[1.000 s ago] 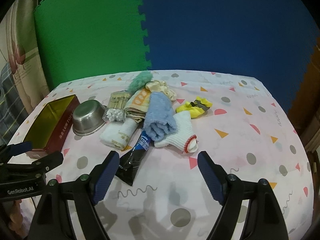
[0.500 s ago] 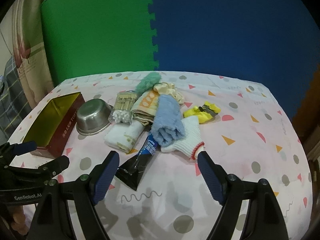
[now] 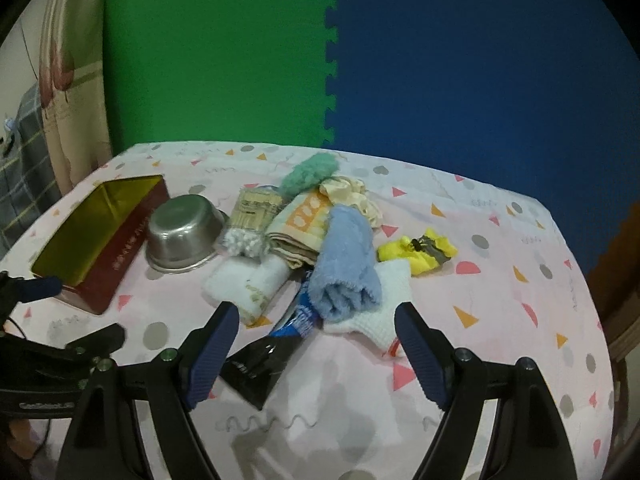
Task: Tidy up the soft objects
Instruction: 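Lower the right gripper onto the blue fuzzy sock and close it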
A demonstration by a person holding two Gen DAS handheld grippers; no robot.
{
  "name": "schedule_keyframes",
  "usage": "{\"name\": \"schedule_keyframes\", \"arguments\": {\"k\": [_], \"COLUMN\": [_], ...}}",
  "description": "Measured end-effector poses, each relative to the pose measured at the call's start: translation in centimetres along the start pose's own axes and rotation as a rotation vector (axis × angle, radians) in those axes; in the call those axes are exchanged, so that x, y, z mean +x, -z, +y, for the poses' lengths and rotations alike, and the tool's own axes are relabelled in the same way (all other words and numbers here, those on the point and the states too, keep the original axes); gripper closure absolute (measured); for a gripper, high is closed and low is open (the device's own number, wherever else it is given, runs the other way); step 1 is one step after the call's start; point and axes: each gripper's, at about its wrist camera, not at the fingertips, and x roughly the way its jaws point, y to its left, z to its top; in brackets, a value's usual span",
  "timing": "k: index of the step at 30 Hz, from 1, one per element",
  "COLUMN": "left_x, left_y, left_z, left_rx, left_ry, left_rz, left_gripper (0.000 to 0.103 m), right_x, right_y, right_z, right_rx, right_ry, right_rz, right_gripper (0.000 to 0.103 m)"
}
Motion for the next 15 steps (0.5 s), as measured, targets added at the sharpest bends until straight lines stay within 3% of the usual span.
{"name": "schedule_keyframes", "arguments": {"k": [8, 15], "left_x": [1.4, 1.9], "left_y": [0.0, -0.3], "left_z": [-0.9, -2.2], "left_rx": [0.033, 0.073], "left_ry": [0.023, 0.070], "left_rz": [0.015, 0.003], "left_gripper": [0.004, 0.004], "right_x": [4.3, 7.3], "right_y": [-1.4, -2.6], "right_z": [-1.3, -1.6], "right_rx": [0.007, -0.005], "right_ry": [0.004, 0.018], "right_rz": [0.059, 0.079], "right_gripper": [0.046, 0.047]}}
